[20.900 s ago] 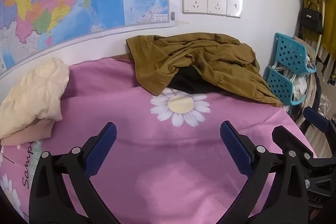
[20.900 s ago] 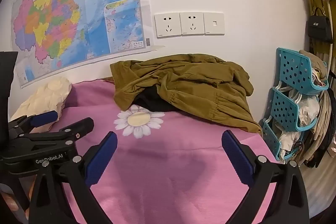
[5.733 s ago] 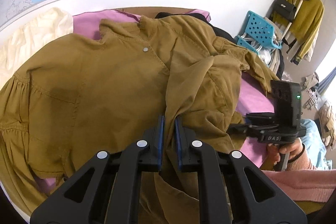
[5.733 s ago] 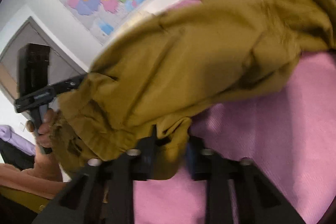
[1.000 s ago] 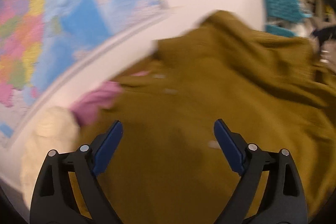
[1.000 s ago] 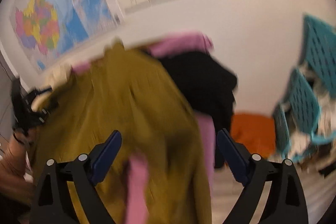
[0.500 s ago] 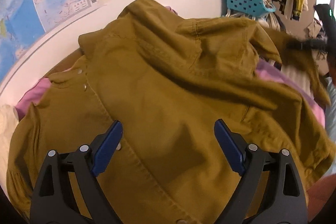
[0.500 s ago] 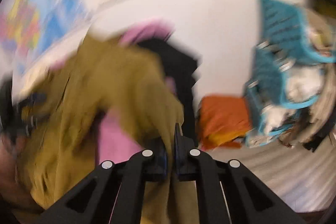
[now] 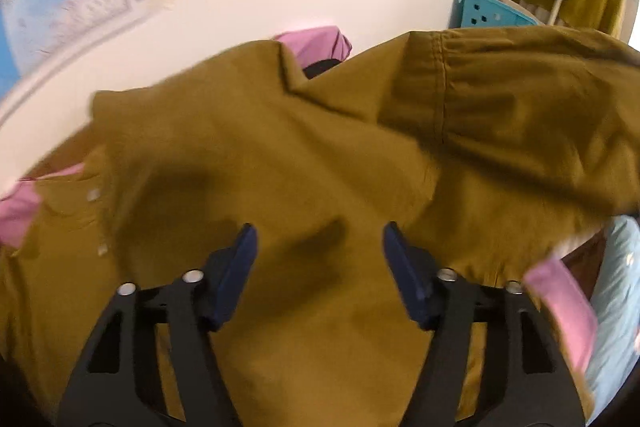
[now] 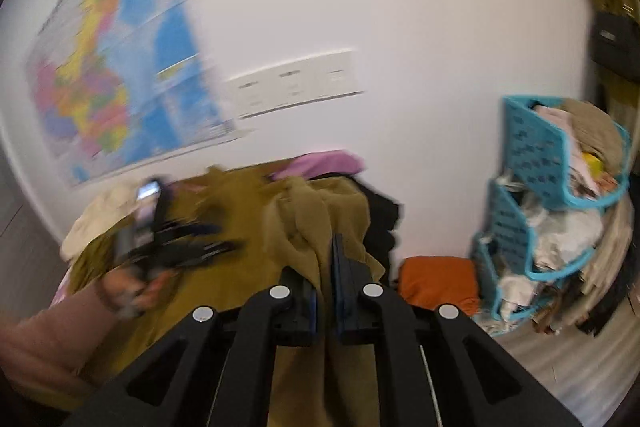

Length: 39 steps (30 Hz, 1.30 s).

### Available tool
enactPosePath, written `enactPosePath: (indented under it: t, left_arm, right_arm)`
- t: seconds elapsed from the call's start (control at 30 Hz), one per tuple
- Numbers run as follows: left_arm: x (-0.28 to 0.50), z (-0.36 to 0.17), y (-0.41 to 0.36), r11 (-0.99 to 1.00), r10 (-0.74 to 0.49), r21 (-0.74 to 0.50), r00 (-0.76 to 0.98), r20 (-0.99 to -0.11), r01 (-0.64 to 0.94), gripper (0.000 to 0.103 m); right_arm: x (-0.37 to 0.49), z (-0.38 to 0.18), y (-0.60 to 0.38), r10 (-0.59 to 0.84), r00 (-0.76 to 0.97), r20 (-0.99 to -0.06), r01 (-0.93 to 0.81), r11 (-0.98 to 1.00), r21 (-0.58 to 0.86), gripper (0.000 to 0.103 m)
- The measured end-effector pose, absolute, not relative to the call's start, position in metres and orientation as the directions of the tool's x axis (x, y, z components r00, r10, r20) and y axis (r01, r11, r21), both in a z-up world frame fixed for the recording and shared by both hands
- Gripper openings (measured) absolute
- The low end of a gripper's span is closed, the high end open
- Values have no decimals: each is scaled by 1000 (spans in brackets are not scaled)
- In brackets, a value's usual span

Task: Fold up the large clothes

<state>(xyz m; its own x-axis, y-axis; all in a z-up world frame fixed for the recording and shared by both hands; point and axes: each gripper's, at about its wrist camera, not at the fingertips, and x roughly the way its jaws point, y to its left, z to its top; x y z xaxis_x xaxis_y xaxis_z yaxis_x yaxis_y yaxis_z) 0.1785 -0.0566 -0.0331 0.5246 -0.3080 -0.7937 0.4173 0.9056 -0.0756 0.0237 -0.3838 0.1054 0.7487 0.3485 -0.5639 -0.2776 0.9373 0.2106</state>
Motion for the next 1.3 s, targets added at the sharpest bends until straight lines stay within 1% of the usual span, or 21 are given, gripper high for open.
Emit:
enactPosePath:
  t: [0.13,0.3,0.33,0.37,0.4,0.43,0.47,0.5,0.57,0.7,0.83,0.9,0.97,1.0,1.03,1.07,1.1,1.13,1.2,1.27,1.3]
  left_arm:
    - [202,-41,-80,909,-265,-23,534,-803,416,59]
    - [227,-36,-79,920,-273,-63,514,-813,388,59]
    - [226,-31,-71,916,-302,-97,508,-807,390,62]
    - [223,-24,-62,911,-329,-126,506,-797,393,69]
    - [216,-17,-50,903,-353,-142,514,-781,405,74]
    - [211,-13,-43,902,-354,-133,527,-773,410,77]
    - [201,-7,-26,913,-321,-92,560,-764,398,86]
    - [192,-3,-9,926,-280,-52,587,-760,374,90]
    - [183,-1,23,947,-208,1,617,-759,321,90]
    - [155,0,104,979,-142,-13,628,-765,206,90]
    - [107,2,151,981,-140,-24,628,-766,191,90]
    - [81,1,156,975,-161,-23,626,-763,223,91]
    - [62,-4,154,965,-178,-15,616,-767,261,93]
    - [53,-6,149,960,-185,-6,613,-768,281,93]
    - [43,-7,144,951,-197,2,611,-767,309,93]
    - [34,-7,139,943,-206,13,617,-760,332,93]
    - [27,-7,133,938,-211,25,627,-749,346,96]
    - [23,-8,131,934,-216,32,632,-744,357,97]
    - [21,-10,122,928,-228,32,633,-740,371,97]
    - [19,-14,116,920,-270,-13,607,-748,393,97]
    - [19,-15,113,912,-307,-55,588,-748,406,97]
  right_arm:
    - [19,118,-341,443,692,-570,-387,894,225,7]
    - [18,112,-270,565,565,-601,-536,806,254,7]
    - [19,110,-256,586,541,-603,-560,786,261,7]
    - [24,103,-237,619,502,-605,-583,758,292,7]
    - [28,97,-224,637,473,-608,-598,739,310,7]
    - [33,91,-209,658,445,-607,-611,719,331,8]
    - [37,84,-198,673,423,-606,-617,704,351,8]
    - [44,75,-184,686,390,-614,-624,687,372,9]
    - [54,57,-157,702,342,-625,-637,662,395,10]
    - [81,9,-98,690,266,-673,-612,660,435,10]
    - [97,-27,-61,634,201,-747,-584,690,428,11]
    - [97,-26,-60,629,194,-753,-589,688,424,11]
    - [89,-17,-64,624,200,-755,-611,682,402,14]
    - [85,-11,-68,619,214,-756,-626,681,380,18]
    - [77,0,-72,598,253,-760,-655,685,321,35]
    - [78,6,-74,587,277,-761,-666,688,288,58]
    - [75,14,-77,580,310,-753,-672,694,258,99]
    - [66,27,-80,566,386,-729,-681,707,188,94]
    - [61,42,-89,544,454,-706,-677,725,123,94]
    - [68,53,-99,592,439,-676,-685,707,174,94]
    - [70,58,-107,586,459,-667,-668,723,176,94]
